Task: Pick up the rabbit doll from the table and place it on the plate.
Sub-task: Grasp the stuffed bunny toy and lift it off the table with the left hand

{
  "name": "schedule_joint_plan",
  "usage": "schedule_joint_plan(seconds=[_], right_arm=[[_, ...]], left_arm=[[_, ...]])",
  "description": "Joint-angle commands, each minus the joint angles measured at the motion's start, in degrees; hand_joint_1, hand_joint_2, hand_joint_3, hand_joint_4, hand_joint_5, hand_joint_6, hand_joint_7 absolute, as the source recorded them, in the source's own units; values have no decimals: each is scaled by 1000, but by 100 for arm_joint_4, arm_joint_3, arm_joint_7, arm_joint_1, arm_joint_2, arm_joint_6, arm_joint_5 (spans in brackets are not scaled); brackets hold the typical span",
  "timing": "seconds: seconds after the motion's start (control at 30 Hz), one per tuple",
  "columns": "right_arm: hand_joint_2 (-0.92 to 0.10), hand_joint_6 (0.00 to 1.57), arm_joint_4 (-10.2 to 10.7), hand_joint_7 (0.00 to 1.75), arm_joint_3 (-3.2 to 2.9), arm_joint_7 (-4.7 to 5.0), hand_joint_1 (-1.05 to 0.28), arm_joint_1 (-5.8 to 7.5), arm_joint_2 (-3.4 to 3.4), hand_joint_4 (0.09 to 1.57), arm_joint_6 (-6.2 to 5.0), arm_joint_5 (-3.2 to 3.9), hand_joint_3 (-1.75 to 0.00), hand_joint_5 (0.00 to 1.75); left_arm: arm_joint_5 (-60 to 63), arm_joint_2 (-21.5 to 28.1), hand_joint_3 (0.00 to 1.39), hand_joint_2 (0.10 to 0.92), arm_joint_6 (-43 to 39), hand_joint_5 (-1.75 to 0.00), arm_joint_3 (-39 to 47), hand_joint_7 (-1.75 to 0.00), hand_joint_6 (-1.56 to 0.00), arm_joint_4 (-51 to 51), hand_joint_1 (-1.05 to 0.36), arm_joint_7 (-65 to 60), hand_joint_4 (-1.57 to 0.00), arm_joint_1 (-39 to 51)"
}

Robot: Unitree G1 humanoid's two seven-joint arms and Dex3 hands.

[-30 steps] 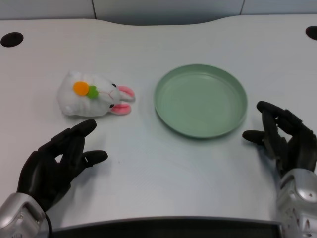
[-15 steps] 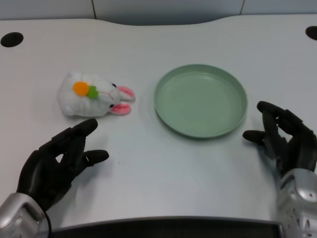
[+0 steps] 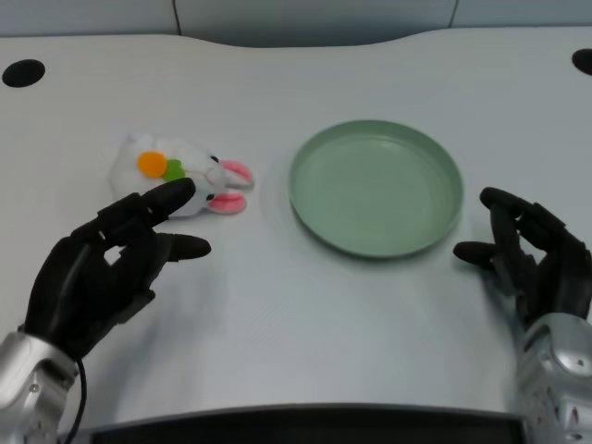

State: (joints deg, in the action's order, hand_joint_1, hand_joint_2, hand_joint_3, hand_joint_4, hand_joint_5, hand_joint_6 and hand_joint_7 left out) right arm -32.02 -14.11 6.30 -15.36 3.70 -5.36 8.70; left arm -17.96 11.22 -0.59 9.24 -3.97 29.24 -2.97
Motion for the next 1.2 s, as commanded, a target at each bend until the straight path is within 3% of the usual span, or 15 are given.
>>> schedule_joint_plan(seconds=[0.03, 0.17, 0.2, 0.23, 0.27, 0.37, 0.43, 0.53, 0.77, 0.9, 0.93, 0.97, 1.03, 1.1, 1.2], right_arm=[[-921, 832, -53, 388, -1, -13, -364, -72, 2, 808, -22, -12, -241, 1038], [-921, 831, -65, 389, -2, -14, -364, -77, 3, 806, -29, -12, -240, 1041], [-921, 831, -94, 389, -6, -23, -364, -87, -16, 806, -59, 0, -240, 1041], [-921, 838, -117, 396, -10, -29, -373, -95, -30, 821, -82, 10, -218, 1045], [-921, 840, -132, 399, -11, -32, -375, -100, -41, 827, -100, 16, -210, 1046], [-921, 841, -147, 404, -11, -33, -378, -104, -50, 833, -118, 17, -202, 1044], [-921, 840, -134, 406, -2, -8, -378, -105, -60, 835, -93, 2, -201, 1042], [-921, 834, -131, 408, 21, 25, -378, -108, -64, 825, -64, -33, -216, 1038], [-921, 828, -142, 411, 27, 45, -376, -114, -63, 816, -57, -69, -225, 1033], [-921, 828, -69, 412, 29, 46, -366, -98, -79, 815, -9, -55, -234, 1031], [-921, 828, -100, 412, 33, 46, -365, -100, -71, 815, -43, -71, -235, 1031], [-921, 825, -123, 410, 36, 46, -373, -101, -65, 811, -68, -84, -230, 1028], [-921, 823, -163, 409, 31, 32, -377, -107, -60, 809, -102, -85, -226, 1025], [-921, 823, -183, 409, 25, 13, -371, -105, -60, 812, -120, -79, -235, 1023], [-921, 823, -194, 408, 23, 6, -371, -106, -59, 813, -131, -81, -239, 1019]], left_arm=[[196, 141, 355, 921, -379, -1123, -83, -1, -516, -26, -608, 28, -287, -325], [194, 157, 354, 921, -475, -1110, -109, -1, -513, -97, -607, 21, -292, -344], [506, 471, 354, 921, -537, -1108, -176, -1, -513, -126, -607, 46, -293, -684], [748, 704, 272, 921, -586, -876, -227, -3, -443, -152, -627, 65, -280, -940], [912, 864, 243, 921, -623, -774, -260, -4, -418, -176, -635, 80, -288, -1113], [1013, 966, 216, 921, -673, -669, -294, -4, -396, -236, -640, 82, -300, -1225], [1162, 1135, 213, 921, -558, -655, -378, -4, -394, -186, -641, 64, -304, -1509], [1603, 1462, 80, 918, -354, -612, -574, -1, -354, -78, -609, 32, -198, -2038], [1786, 1562, 25, 921, -379, -599, -685, 0, -335, -119, -605, -23, -134, -2159], [3423, 2262, 21, 921, -831, -608, -1275, 0, -266, -396, -741, -369, -16, -2755], [3865, 2444, 21, 921, -811, -612, -1493, 0, -261, -456, -750, -323, -8, -2936], [4206, 2580, 16, 919, -801, -418, -1658, -17, -174, -509, -806, -292, -3, -3076], [4807, 2787, 13, 919, -685, -309, -1985, -25, -129, -599, -834, -157, 0, -3336], [5282, 2896, 9, 916, -464, -88, -2303, -17, -68, -714, -885, 138, 1, -3605], [5467, 2906, 8, 919, -352, -9, -2411, -14, -43, -758, -903, 268, 1, -3713]])
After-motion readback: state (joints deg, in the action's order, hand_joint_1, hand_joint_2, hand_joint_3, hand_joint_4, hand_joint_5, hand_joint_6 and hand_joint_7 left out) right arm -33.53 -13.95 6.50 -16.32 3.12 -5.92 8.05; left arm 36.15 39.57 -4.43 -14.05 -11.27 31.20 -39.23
